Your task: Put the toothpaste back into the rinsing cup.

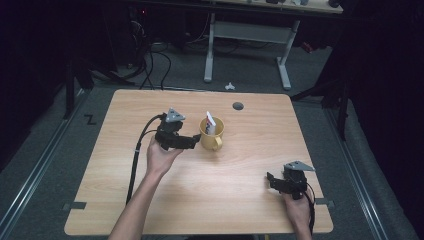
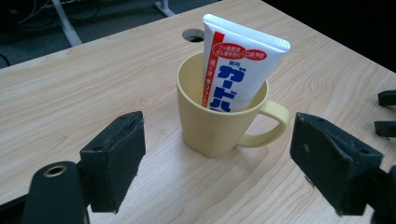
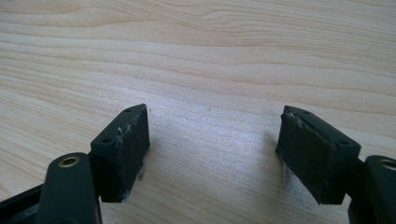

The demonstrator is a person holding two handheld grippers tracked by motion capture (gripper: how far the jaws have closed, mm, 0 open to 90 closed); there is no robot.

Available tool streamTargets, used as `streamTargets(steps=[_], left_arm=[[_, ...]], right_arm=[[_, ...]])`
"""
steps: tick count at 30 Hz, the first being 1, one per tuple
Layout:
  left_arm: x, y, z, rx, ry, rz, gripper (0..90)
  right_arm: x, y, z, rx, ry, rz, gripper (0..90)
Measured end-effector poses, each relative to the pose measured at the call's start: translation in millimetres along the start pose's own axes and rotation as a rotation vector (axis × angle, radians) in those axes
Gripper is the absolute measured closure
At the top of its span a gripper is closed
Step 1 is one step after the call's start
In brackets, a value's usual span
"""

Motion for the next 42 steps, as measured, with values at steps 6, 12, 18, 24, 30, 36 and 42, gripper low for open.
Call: streamTargets(steps=[6,12,18,24,30,36,42], left_arm=[[2.6,-6.4,7.0,-0.004,-0.015,-0.005,18.8],[4.4,-13.3,13.4,-0.009,-0.028,-0.009,19.1],[5.3,-19.4,17.9,-0.009,-0.03,-0.023,19.1],[7.6,-22.7,24.3,-0.019,-0.043,-0.029,20.0],[7.6,-25.7,28.6,-0.023,-0.049,-0.028,20.5],[9.4,-27.4,34.7,-0.021,-0.063,-0.02,21.8],[10.3,-31.4,40.2,-0.025,-0.074,-0.018,22.6]], right_arm=[[0.1,0.0,0.0,0.0,0.001,0.0,25.2],[0.1,0.0,0.0,0.0,0.001,0.0,25.2],[0.1,0.0,0.0,0.0,0.001,0.0,25.2],[0.1,0.0,0.0,0.0,0.001,0.0,25.2],[0.1,0.0,0.0,0.0,0.001,0.0,25.2],[0.1,0.0,0.0,0.0,0.001,0.0,25.2],[0.1,0.0,0.0,0.0,0.001,0.0,25.2]])
Point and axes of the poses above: each handheld gripper's, and its own axes: y roughly forward along the jaws, z roughly out of its underside, x roughly to its left, the point moved 2 cm from there along y, roughly forward along the jaws, and after that the axes turned 9 degrees about x, right-handed, at the moved point
